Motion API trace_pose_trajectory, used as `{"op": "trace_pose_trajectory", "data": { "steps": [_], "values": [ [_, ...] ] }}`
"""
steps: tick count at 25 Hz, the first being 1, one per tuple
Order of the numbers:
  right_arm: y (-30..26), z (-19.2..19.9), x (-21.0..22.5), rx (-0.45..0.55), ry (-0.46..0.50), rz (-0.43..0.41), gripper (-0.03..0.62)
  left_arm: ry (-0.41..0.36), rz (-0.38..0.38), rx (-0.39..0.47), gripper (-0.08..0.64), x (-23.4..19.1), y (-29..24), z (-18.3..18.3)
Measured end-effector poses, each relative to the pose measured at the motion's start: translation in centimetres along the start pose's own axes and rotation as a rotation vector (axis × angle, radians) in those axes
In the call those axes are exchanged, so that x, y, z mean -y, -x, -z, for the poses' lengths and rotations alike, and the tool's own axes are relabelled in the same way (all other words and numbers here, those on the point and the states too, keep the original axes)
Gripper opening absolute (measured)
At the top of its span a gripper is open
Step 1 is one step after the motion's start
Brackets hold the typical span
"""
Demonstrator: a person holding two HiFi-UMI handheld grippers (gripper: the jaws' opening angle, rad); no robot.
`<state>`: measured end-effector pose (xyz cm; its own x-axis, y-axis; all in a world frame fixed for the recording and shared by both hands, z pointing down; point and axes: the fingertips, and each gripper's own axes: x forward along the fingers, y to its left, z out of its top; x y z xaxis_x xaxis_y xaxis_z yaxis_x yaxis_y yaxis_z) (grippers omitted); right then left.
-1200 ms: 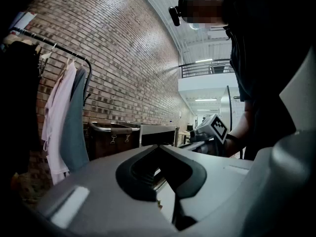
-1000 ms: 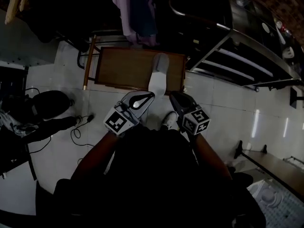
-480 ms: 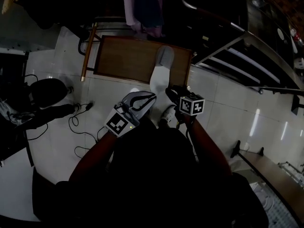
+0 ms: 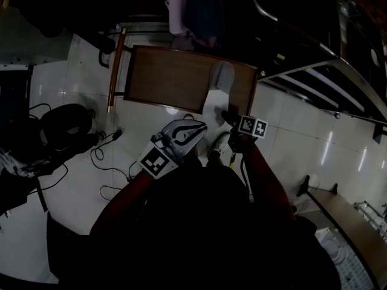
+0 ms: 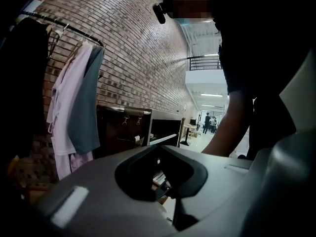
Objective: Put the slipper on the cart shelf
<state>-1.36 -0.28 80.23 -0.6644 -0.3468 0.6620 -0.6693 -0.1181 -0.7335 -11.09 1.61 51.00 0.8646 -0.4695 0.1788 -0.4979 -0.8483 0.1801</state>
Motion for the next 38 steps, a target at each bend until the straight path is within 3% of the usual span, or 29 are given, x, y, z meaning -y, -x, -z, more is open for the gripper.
{"op": "trace_pose_trajectory", "data": {
  "steps": [7, 11, 15, 18, 20, 24, 28, 34, 38],
  "values": [
    [-2.7, -0.2, 2.0, -0.034, -0.146, 0.010, 0.247, 0.038, -0.006, -0.016, 0.017, -2.5, 1.2, 1.1],
    [-4.0, 0.5, 3.4, -0.073, -0.142, 0.000, 0.245, 0.044, -0.007, -0.029, 0.018, -3.1, 1.4, 1.8],
    [-5.2, 0.7, 2.1, -0.101, -0.151, -0.065, 0.245, 0.065, -0.015, -0.036, 0.017, -3.7, 1.2, 2.2],
    [-6.1, 0.9, 1.8, -0.126, -0.115, -0.084, 0.227, 0.061, -0.020, -0.037, 0.017, -4.0, 1.1, 2.5],
    [-6.5, 1.1, 1.6, -0.143, -0.097, -0.087, 0.131, 0.072, -0.029, -0.044, 0.017, -4.2, 1.2, 2.8],
    [-6.5, 1.1, 0.3, -0.120, -0.078, -0.128, 0.083, 0.088, -0.047, -0.057, 0.012, -4.5, 1.5, 3.5],
    [-4.7, 0.1, -2.2, -0.043, -0.032, -0.175, 0.067, 0.095, -0.062, -0.055, 0.003, -4.6, 1.3, 3.5],
    [1.0, -2.6, -5.1, 0.083, 0.171, -0.167, 0.064, 0.078, -0.063, -0.037, 0.003, -3.6, 0.4, 2.4],
    [5.9, -4.6, -6.9, 0.176, 0.233, -0.186, 0.064, 0.072, -0.057, -0.005, 0.002, -2.2, -0.5, 1.1]
  ]
}}
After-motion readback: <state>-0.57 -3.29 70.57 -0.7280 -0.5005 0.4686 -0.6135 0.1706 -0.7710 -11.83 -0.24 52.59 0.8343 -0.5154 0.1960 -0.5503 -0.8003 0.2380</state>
